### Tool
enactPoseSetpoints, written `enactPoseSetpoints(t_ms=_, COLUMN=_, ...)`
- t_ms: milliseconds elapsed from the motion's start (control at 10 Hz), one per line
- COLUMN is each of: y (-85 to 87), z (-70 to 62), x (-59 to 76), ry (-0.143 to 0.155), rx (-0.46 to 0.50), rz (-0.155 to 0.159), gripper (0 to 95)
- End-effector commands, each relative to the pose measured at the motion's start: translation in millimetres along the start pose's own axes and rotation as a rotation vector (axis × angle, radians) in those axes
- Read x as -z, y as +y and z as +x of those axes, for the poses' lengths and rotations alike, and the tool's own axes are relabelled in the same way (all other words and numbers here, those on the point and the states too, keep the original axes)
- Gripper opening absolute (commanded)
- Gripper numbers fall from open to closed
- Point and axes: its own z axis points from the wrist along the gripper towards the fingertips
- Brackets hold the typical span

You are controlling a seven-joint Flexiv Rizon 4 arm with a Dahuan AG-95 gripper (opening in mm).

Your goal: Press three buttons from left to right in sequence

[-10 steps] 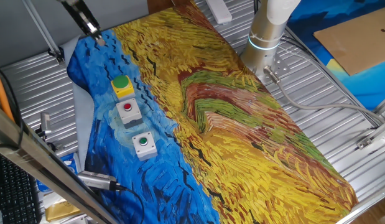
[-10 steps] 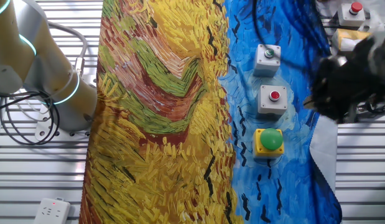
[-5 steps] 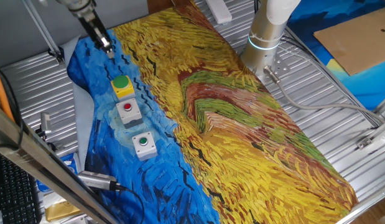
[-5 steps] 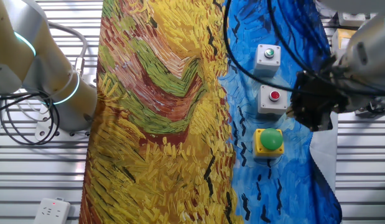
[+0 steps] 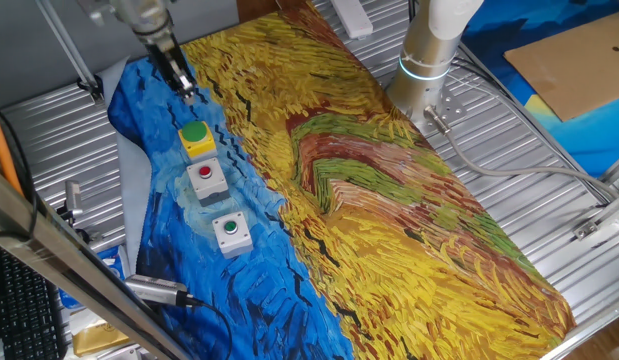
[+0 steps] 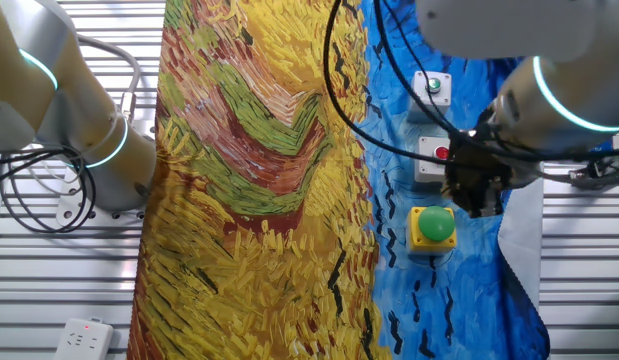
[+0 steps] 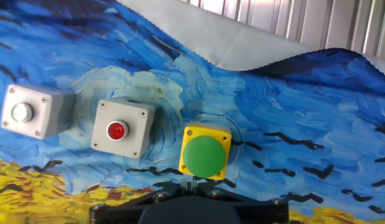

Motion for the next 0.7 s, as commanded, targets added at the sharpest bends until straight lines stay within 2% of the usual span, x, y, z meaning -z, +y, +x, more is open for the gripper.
enactPoseSetpoints(t_ms=100, y=0.7, z=-1.8, x=-10.0, ry=-0.017, rx=0.0, rz=0.013, gripper=0.0)
enactPoseSetpoints(t_ms=400, y=3.5, z=-3.5, x=-21.3, ry=-0.028, rx=-0.01, rz=0.025, gripper=0.0)
enactPoseSetpoints(t_ms=700, y=3.2, z=-3.3, x=-21.0, ry=-0.03, rx=-0.018, rz=0.032, gripper=0.0)
